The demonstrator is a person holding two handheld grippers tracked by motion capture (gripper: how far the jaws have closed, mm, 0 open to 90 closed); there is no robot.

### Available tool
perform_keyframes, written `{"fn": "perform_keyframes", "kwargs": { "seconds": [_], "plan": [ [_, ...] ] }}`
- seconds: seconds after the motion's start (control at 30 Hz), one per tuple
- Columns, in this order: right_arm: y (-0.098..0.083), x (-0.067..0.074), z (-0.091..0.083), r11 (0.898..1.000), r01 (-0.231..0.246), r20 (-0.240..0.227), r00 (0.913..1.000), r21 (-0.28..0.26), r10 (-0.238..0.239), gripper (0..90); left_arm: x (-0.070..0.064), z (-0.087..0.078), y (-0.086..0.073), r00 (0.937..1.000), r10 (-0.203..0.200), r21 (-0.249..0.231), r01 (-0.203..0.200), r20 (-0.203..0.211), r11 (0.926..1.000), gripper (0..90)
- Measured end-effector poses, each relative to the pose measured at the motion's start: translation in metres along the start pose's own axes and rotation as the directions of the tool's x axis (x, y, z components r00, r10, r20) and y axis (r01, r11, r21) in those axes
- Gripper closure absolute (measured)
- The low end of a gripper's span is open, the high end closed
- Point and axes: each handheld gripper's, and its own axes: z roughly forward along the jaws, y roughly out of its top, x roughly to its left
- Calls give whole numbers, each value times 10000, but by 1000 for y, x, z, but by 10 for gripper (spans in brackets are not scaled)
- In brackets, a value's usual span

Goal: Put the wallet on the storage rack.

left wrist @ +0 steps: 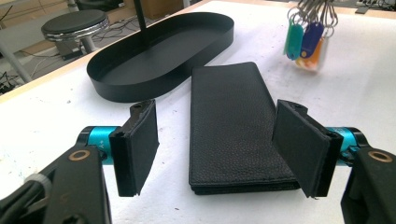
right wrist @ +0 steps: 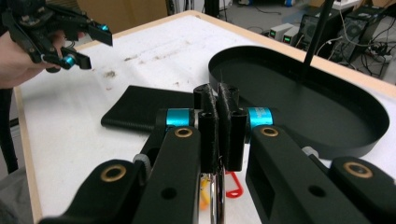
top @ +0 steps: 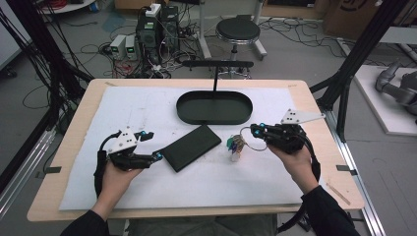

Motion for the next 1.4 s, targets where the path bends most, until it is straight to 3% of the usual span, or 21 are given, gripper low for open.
{"fn": "perform_keyframes", "kwargs": {
  "seconds": [0.7,1.4],
  "plan": [
    [39,-21,-4,9971,357,306,9990,-675,-337,876,0,-1,-1,10000,-13,9,13,-23,10000,313],
    [79,-48,9,9926,766,688,9952,-945,-703,877,2,-4,-2,10000,5,-53,-6,-79,10000,313]
  ]
}}
